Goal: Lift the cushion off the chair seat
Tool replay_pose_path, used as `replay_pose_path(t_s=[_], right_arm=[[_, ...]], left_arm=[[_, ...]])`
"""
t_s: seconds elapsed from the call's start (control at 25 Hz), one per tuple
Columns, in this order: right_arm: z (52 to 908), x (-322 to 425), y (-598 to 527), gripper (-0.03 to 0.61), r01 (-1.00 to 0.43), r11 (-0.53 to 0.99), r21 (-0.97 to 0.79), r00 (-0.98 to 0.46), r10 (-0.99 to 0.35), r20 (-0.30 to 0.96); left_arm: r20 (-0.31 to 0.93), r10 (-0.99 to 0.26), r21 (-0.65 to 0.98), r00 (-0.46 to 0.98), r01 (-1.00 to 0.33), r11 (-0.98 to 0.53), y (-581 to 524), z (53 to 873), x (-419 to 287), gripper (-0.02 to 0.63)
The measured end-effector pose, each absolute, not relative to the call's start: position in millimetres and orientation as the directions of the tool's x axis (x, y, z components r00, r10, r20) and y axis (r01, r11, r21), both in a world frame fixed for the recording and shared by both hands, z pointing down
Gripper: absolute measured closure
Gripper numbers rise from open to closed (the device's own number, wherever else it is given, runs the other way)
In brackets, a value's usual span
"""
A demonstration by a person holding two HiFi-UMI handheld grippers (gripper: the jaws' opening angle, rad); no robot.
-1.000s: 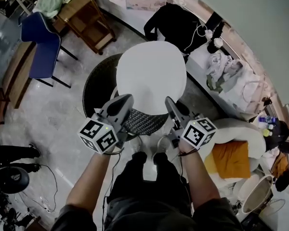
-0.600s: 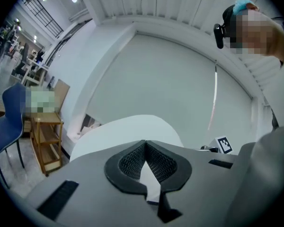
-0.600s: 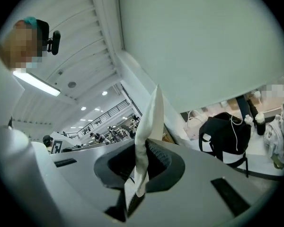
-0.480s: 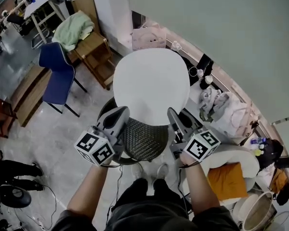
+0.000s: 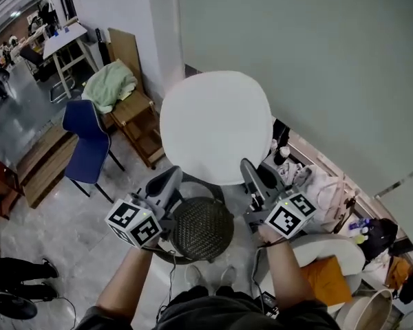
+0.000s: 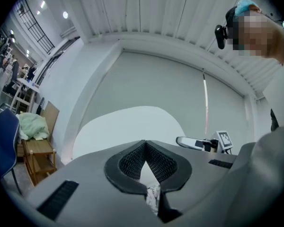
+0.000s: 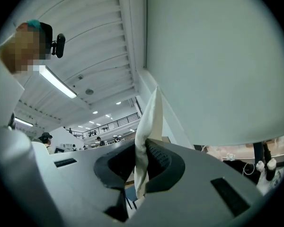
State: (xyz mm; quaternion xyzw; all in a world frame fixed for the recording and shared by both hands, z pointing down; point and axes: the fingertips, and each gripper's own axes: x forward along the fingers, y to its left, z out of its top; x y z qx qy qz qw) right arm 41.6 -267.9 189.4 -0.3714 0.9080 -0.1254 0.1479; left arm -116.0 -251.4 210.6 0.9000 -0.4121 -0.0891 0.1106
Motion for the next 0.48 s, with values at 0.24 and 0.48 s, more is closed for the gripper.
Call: replay_pose_path(t_s=[0.24, 0.48], right_arm=[[130, 50, -261, 0.545, -0.637, 0.726, -0.259, -0.678, -0.688, -0.258], [86, 57, -260, 0.545, -0.65, 0.736, -0.189, -0.677, -0.674, -0.294]], left_arm=[[-0.146, -0.745, 0.221, 0.651, -0.713, -0.665, -249, 159, -111, 0.604], [-0.188, -0.746, 0.182, 0.639, -0.724, -0.666, -251, 119, -110, 0.604]])
